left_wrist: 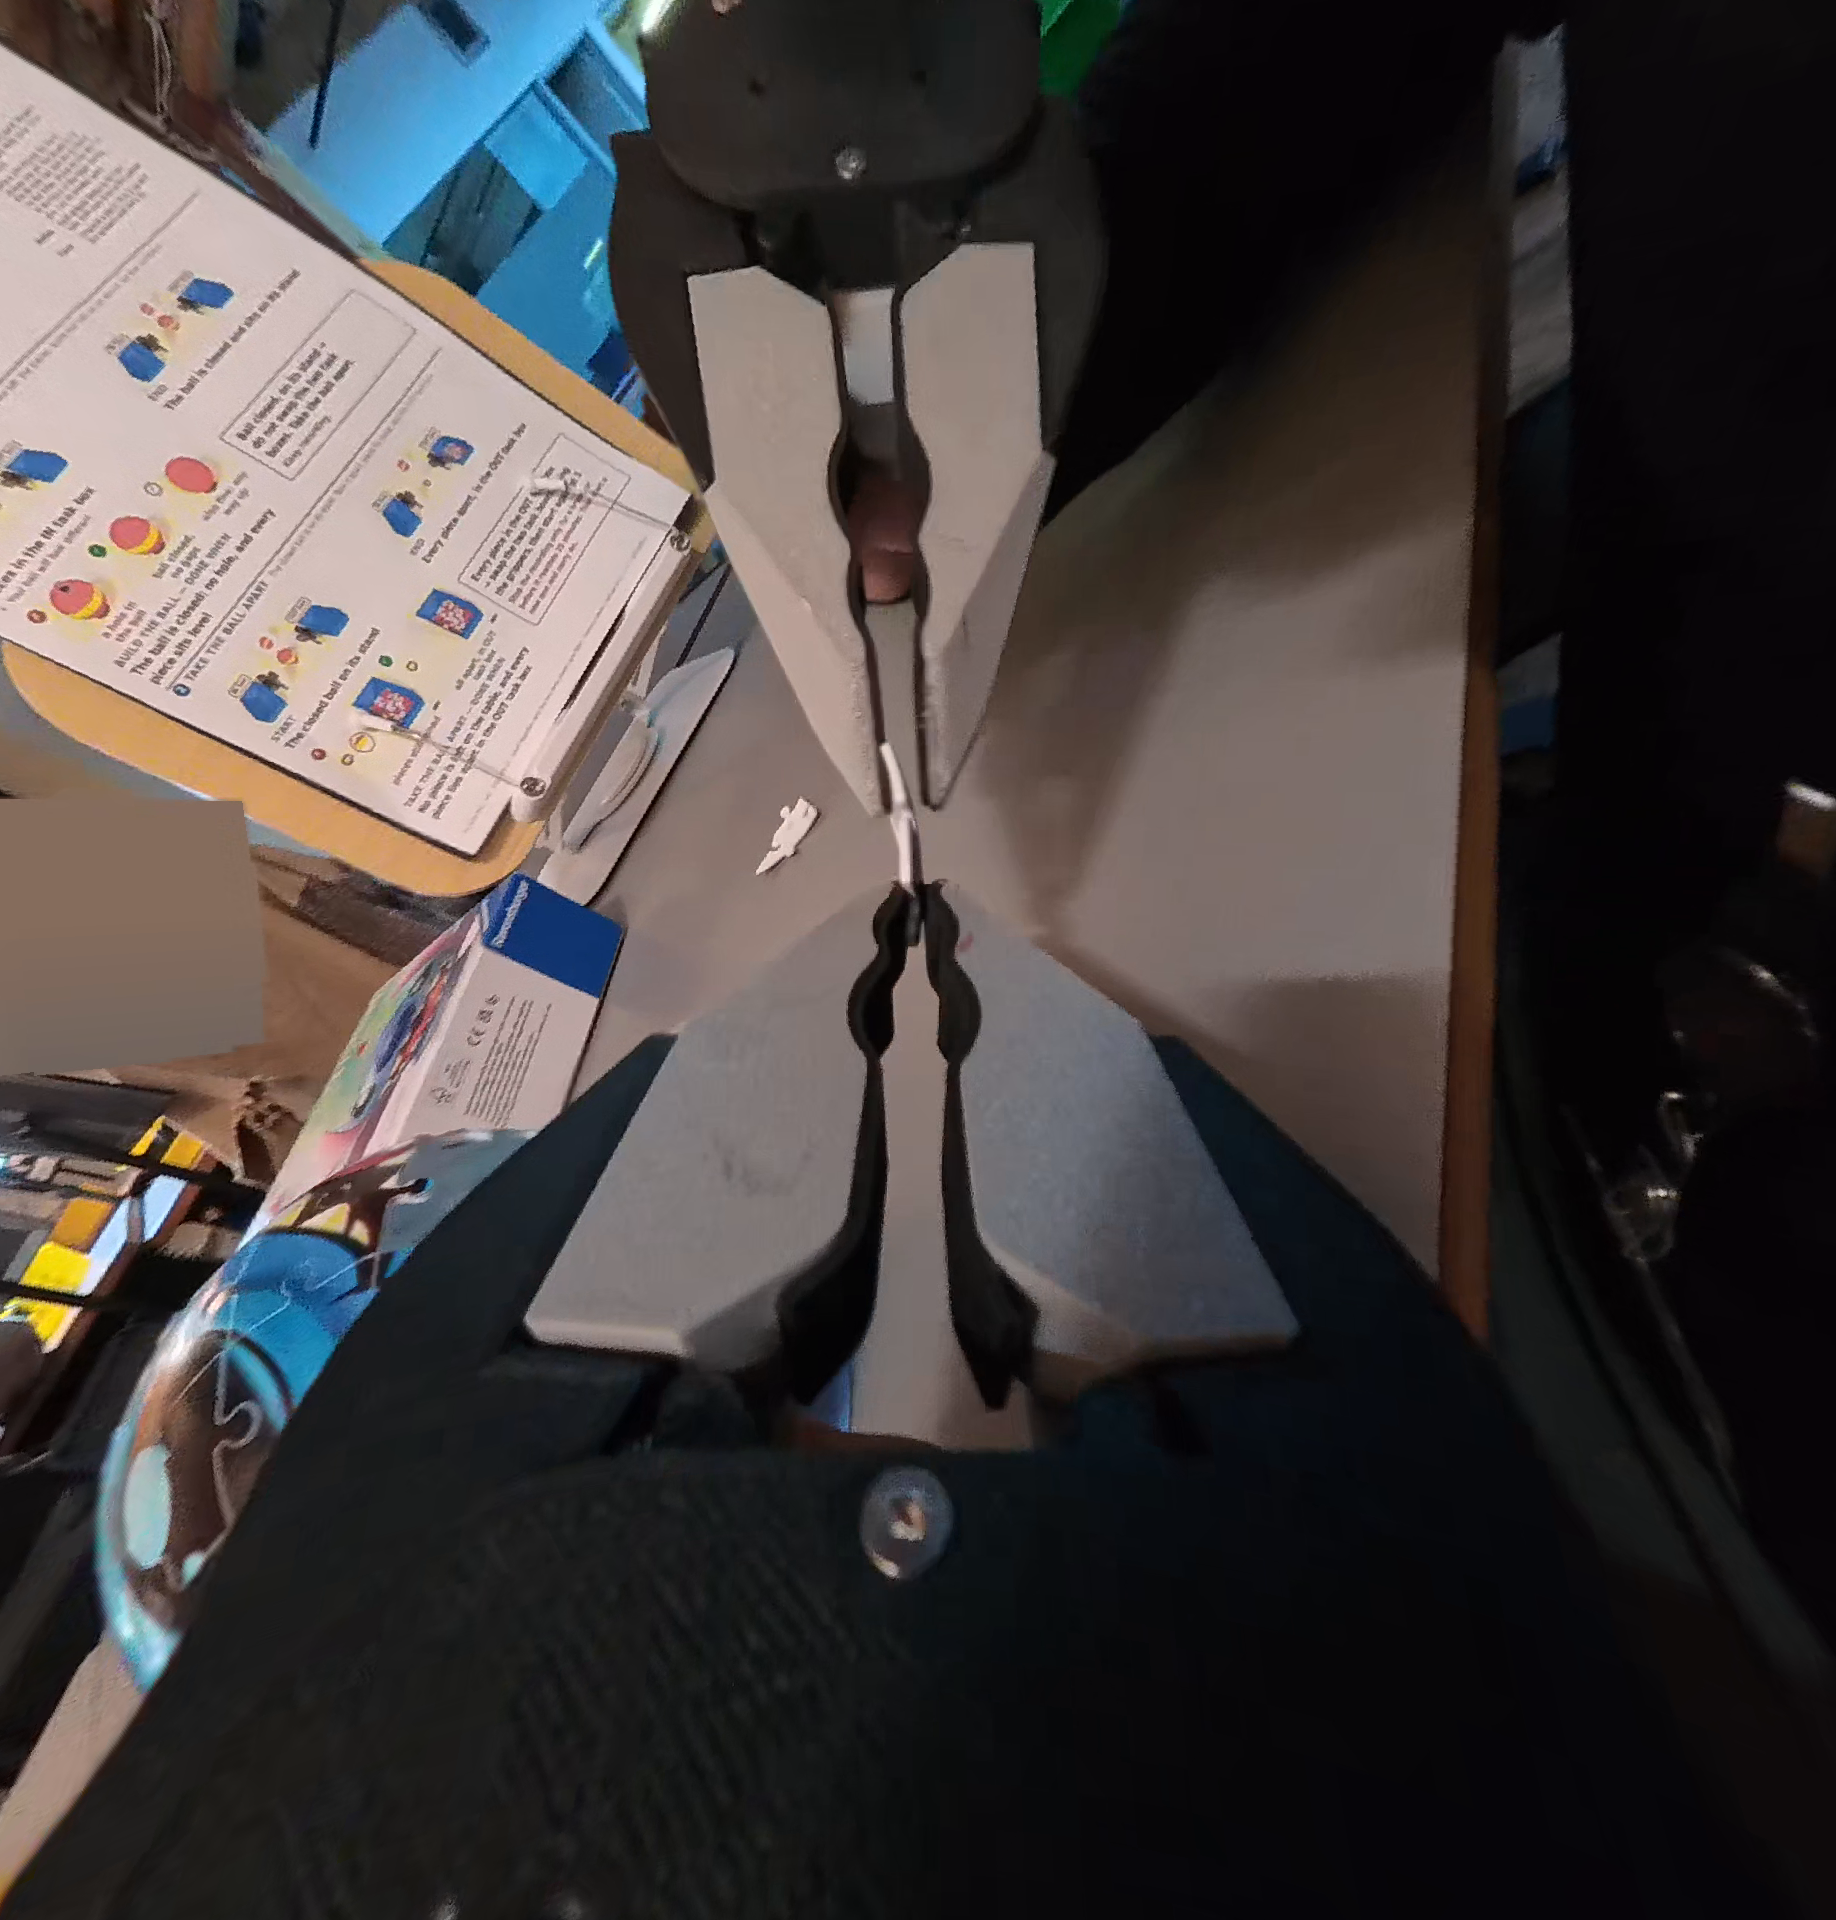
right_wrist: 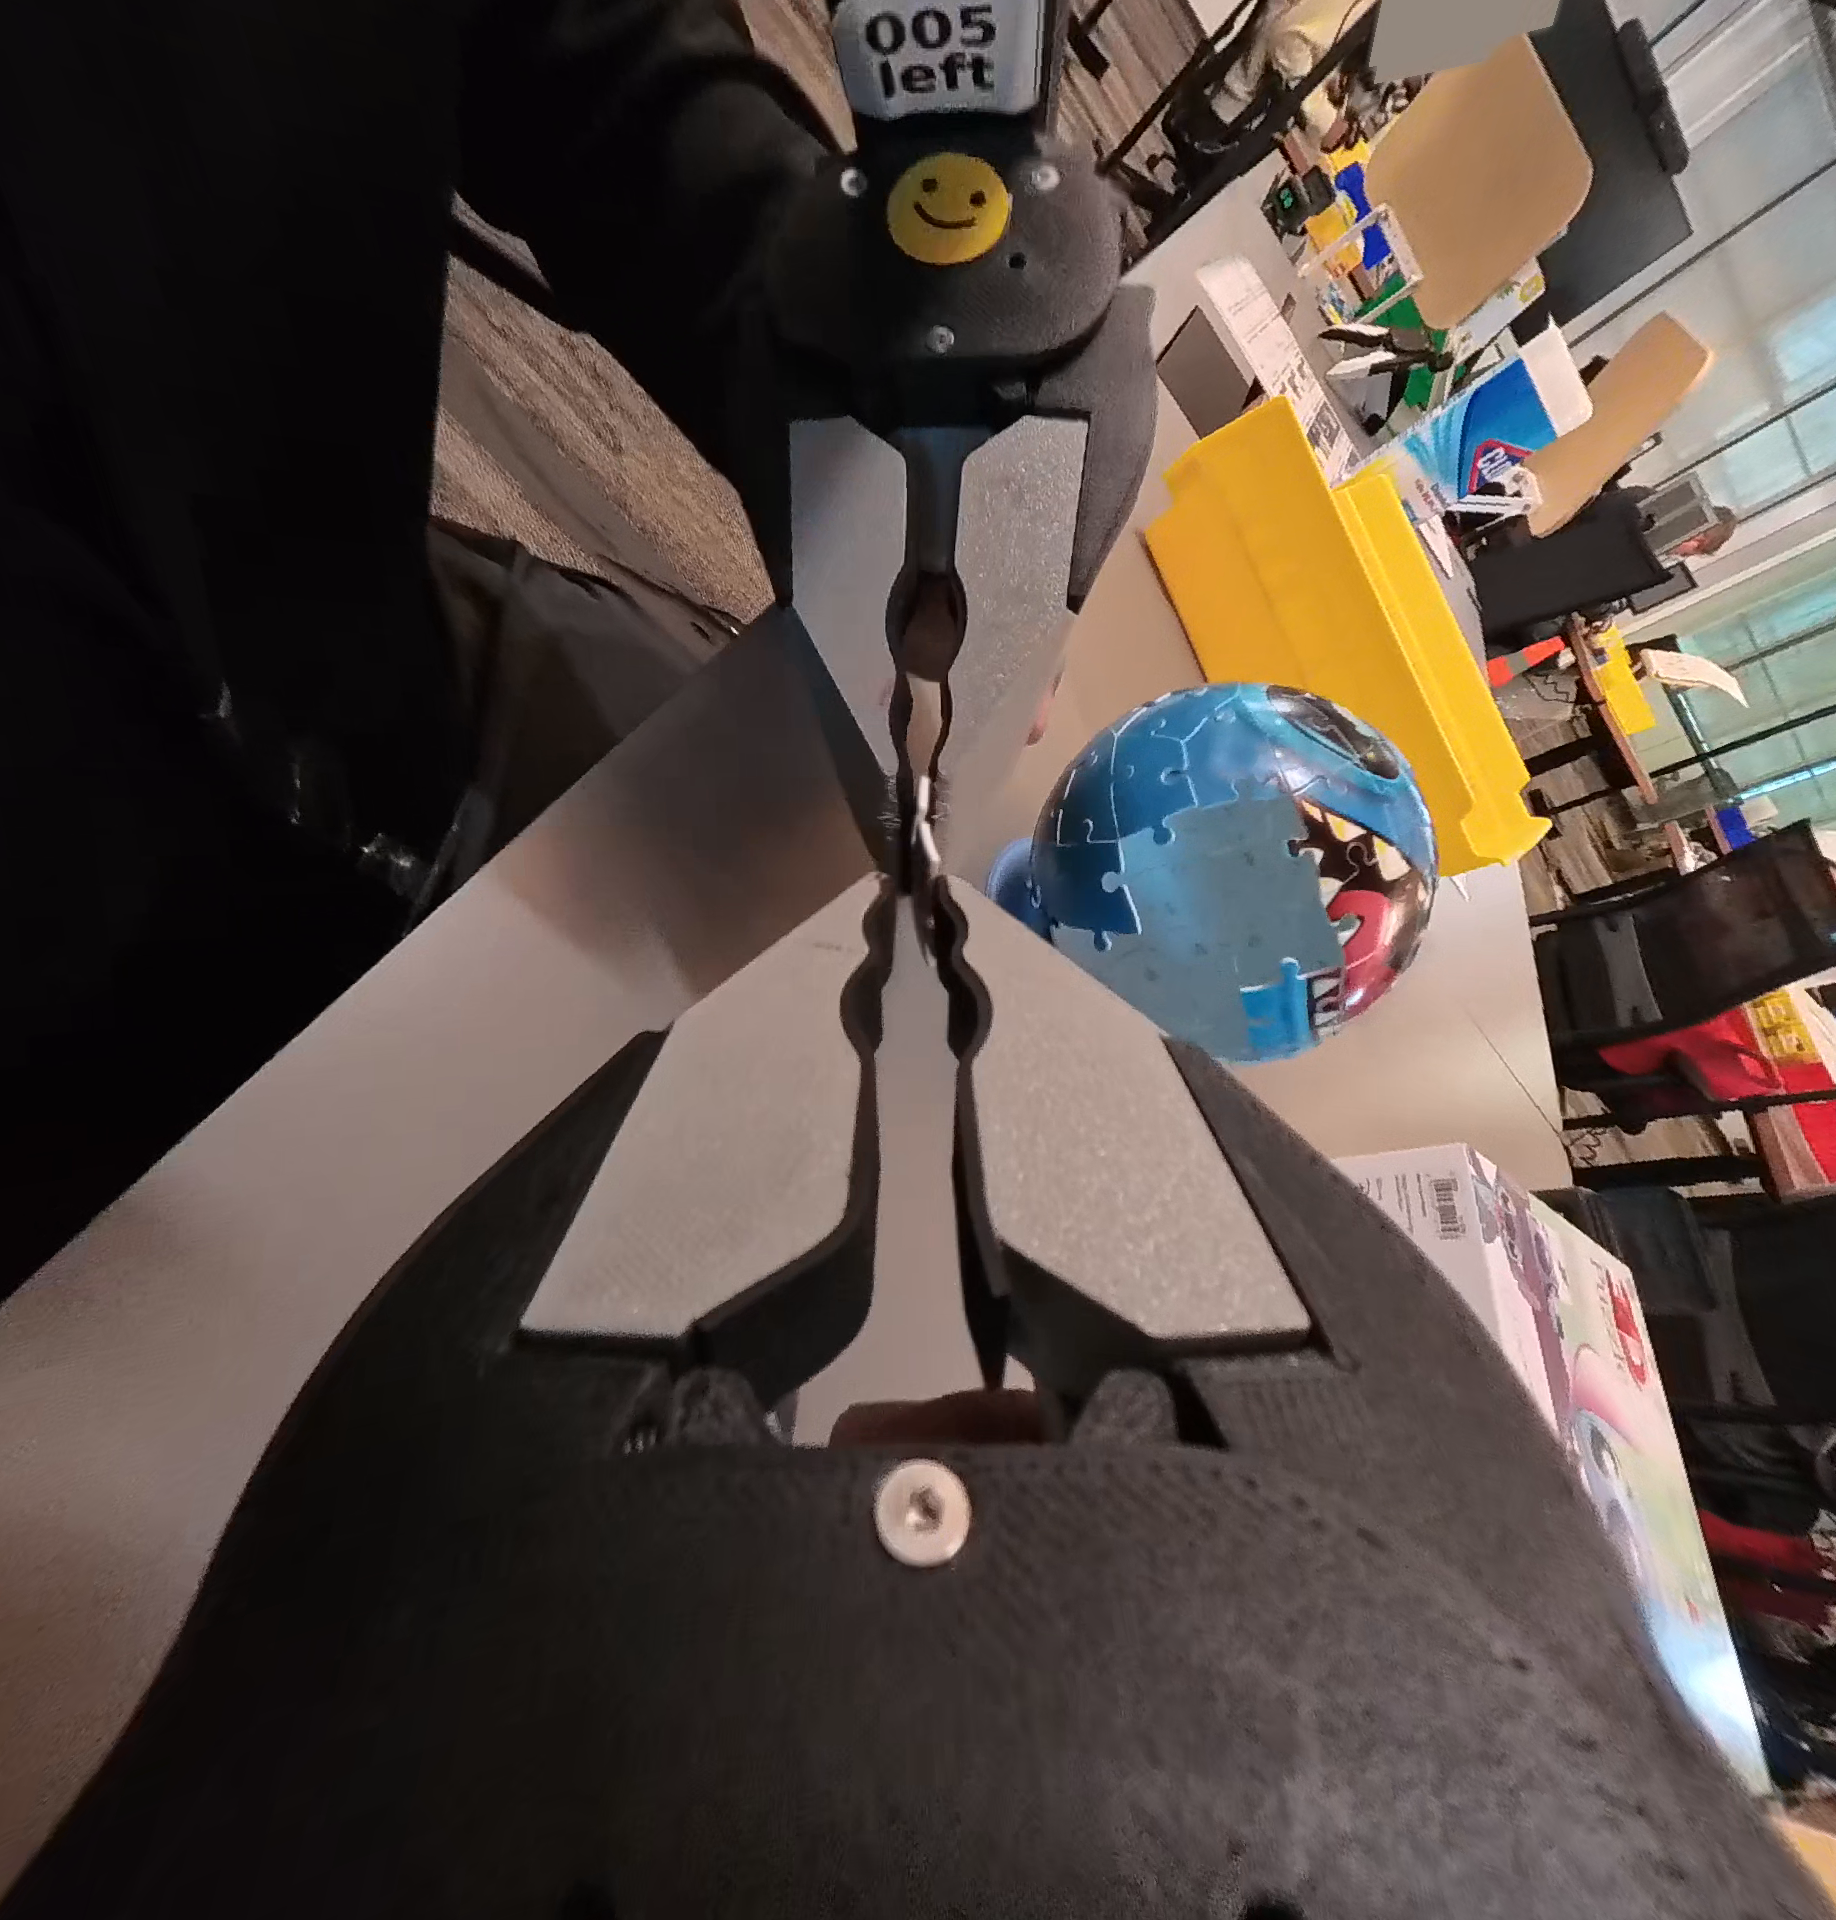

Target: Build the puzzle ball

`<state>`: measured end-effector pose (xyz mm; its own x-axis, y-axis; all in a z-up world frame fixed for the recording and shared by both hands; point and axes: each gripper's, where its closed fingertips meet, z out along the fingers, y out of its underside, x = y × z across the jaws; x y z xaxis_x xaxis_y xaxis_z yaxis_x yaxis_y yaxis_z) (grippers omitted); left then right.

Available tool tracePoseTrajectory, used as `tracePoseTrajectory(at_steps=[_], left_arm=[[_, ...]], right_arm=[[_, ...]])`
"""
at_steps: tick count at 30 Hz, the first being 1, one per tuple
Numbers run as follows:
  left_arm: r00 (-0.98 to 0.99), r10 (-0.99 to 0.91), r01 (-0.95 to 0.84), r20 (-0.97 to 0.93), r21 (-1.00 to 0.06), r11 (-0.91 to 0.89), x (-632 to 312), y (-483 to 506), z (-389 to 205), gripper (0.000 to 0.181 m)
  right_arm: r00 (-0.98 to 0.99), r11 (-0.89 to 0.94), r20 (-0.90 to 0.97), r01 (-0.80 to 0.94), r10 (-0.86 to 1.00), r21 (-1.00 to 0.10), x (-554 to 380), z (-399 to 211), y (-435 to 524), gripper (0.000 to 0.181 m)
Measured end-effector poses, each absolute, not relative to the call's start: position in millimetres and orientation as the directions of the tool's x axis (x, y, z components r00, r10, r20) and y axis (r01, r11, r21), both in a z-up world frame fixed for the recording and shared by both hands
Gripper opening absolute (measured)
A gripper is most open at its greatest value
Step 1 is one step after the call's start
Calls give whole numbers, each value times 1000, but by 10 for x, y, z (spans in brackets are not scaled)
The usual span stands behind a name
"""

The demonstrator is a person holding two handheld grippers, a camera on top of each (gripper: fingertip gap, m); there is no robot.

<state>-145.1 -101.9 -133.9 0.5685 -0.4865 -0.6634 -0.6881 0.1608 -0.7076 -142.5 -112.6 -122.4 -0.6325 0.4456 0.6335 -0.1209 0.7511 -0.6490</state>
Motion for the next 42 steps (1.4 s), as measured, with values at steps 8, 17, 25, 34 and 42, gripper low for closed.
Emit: tracePoseTrajectory(at_steps=[8,17,25,34,42], left_arm=[[661,-466,-609,-588,-783,123,-1589,-943,-1257,17],[555,-431,-754,-711,-649,99,-1607,-853,-1367,0],[580,-496,-670,-646,-725,161,-1527,-963,-1318,0],[571,-508,-663,-645,-727,177,-1508,-994,-1324,0],[597,-513,-617,-616,-762,196,-1504,-1047,-1243,0]], right_arm=[[-646,811,603,42,468,-584,-1617,-1353,-896,0],[-640,808,596,68,485,-585,-1627,-1322,-945,0],[-708,758,538,-6,458,-652,-1508,-1284,-1071,7],[-706,763,556,-33,439,-645,-1468,-1272,-1089,11],[-703,753,547,-24,455,-657,-1493,-1299,-1037,12]])
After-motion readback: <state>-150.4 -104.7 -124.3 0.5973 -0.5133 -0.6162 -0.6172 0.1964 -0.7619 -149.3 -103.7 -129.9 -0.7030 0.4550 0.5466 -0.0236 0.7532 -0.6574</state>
